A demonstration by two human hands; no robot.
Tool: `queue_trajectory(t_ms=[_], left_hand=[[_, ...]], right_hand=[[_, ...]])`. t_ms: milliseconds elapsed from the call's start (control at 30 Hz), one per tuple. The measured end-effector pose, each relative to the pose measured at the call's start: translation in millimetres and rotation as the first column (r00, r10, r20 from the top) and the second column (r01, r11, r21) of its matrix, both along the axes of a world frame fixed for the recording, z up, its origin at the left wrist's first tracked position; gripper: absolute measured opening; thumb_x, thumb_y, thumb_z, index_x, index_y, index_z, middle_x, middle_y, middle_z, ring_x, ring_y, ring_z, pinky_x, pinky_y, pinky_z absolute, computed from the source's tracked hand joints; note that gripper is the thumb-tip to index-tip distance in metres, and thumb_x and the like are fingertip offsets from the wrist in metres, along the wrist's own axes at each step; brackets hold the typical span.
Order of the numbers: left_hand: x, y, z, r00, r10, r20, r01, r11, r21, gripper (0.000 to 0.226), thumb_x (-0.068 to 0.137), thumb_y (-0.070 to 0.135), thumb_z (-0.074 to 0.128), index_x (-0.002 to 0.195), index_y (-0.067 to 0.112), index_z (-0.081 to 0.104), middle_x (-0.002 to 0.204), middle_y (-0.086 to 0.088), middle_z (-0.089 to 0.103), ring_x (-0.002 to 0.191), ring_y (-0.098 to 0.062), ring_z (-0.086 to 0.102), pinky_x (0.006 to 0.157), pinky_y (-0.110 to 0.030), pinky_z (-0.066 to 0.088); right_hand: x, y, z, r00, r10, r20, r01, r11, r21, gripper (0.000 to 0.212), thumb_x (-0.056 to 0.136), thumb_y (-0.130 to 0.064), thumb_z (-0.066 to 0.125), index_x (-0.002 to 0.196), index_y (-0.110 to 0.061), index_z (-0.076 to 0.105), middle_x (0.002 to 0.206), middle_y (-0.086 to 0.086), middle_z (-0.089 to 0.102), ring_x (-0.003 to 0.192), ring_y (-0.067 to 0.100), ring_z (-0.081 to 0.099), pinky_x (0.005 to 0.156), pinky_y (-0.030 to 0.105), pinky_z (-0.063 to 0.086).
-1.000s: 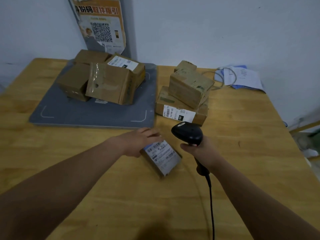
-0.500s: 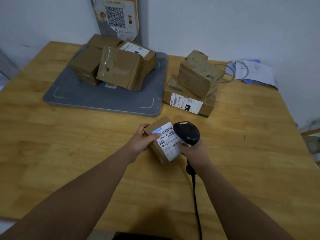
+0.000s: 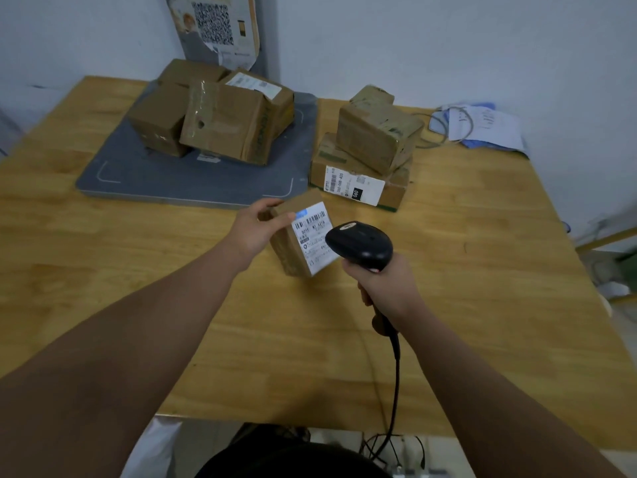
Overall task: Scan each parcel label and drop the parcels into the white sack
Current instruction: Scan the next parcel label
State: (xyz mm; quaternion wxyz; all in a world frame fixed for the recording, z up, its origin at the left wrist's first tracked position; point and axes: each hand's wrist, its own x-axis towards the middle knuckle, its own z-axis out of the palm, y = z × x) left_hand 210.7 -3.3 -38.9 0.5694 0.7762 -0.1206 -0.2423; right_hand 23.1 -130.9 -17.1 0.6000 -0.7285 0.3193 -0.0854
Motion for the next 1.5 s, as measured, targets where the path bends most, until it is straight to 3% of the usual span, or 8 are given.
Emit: queue_trajectory(t_ms=[100,267,467,900,1067,1200,1333,1500], left_hand=[[-0.6,1.2,0.4,1.0,0.005,-0.013,-0.005,1.0,0.001,0.042,0.084,0.026,0.073,0.123,0.021,0.061,0.109,0.001,0.058,0.097,-0.013,0.056,0.068,-0.016,0.043],[-3.0,1.1,1.7,1.0,-0.01,0.026,0.009,1.0,0.03,0.043,0.084,0.026,0.073,0.125,0.02,0.06,0.117,-0.002,0.057,0.104,-0.015,0.054,0.07,-0.015,0.041],[-6.1,-1.7,4.2,0.999,-0.037,0.038,0.033,0.996,0.084,0.048,0.087,0.029,0.07,0.132,0.021,0.055,0.12,0.0,0.051,0.11,-0.016,0.047,0.08,-0.024,0.038],[-5.4,-5.6,0.8,0.999,-0.025,0.049,0.019,0.993,0.117,0.045,0.087,0.03,0.07,0.129,0.023,0.055,0.126,-0.002,0.051,0.114,-0.019,0.048,0.086,-0.03,0.041],[-26.5,5.9,-7.2,0.996,0.036,0.076,-0.045,0.992,0.117,0.051,0.076,0.038,0.079,0.12,0.029,0.054,0.133,-0.005,0.042,0.116,-0.021,0.051,0.093,-0.034,0.048],[-63.5,27.6,-4.5,0.985,0.17,-0.006,-0.17,0.985,-0.001,0.058,0.064,0.051,0.08,0.115,0.034,0.057,0.131,-0.006,0.043,0.109,-0.018,0.058,0.095,-0.038,0.052],[-99.4,68.8,-3.4,0.954,0.297,-0.026,-0.298,0.955,-0.013,0.048,0.079,0.033,0.076,0.121,0.031,0.052,0.125,0.001,0.035,0.1,-0.01,0.055,0.093,-0.03,0.05],[-121.5,154.8,-0.5,0.913,0.407,-0.027,-0.406,0.913,0.033,0.06,0.078,0.033,0.074,0.13,0.028,0.045,0.124,0.0,0.032,0.105,-0.014,0.051,0.092,-0.034,0.05]], right_hand=[[-6.7,3.4,0.7,0.998,-0.052,-0.024,0.052,0.999,0.014,0.03,0.085,-0.021,0.072,0.061,-0.011,0.057,0.05,0.005,0.05,0.04,0.014,0.045,0.043,0.023,0.04],[-9.0,6.1,4.7,0.996,-0.089,-0.028,0.091,0.994,0.06,0.028,0.085,-0.023,0.072,0.064,-0.011,0.059,0.053,0.005,0.052,0.042,0.016,0.047,0.045,0.027,0.041],[-4.5,12.4,1.7,0.992,-0.096,-0.086,0.094,0.995,-0.019,0.014,0.084,-0.013,0.067,0.085,0.001,0.066,0.055,0.004,0.053,0.041,0.011,0.05,0.046,0.026,0.043],[-8.9,8.5,4.8,0.992,-0.1,-0.072,0.102,0.995,0.019,0.013,0.085,-0.016,0.068,0.077,-0.007,0.064,0.055,0.003,0.053,0.043,0.013,0.049,0.047,0.027,0.043],[-17.7,10.3,6.5,0.996,-0.06,-0.065,0.06,0.998,0.007,0.017,0.085,-0.019,0.069,0.073,-0.009,0.063,0.053,0.004,0.053,0.043,0.014,0.048,0.048,0.027,0.042],[-28.1,24.2,7.5,0.998,-0.022,-0.058,0.023,1.0,0.007,0.026,0.084,-0.019,0.071,0.062,-0.015,0.058,0.049,0.003,0.052,0.038,0.014,0.047,0.046,0.026,0.04],[-33.2,60.2,2.7,0.996,0.063,-0.067,-0.064,0.998,-0.011,0.03,0.083,-0.022,0.072,0.058,-0.014,0.057,0.049,0.003,0.054,0.038,0.013,0.048,0.045,0.023,0.042],[-26.2,131.4,-6.5,0.979,0.197,-0.047,-0.196,0.98,0.04,0.033,0.083,-0.022,0.074,0.057,-0.014,0.056,0.045,0.002,0.052,0.035,0.011,0.047,0.042,0.02,0.041]])
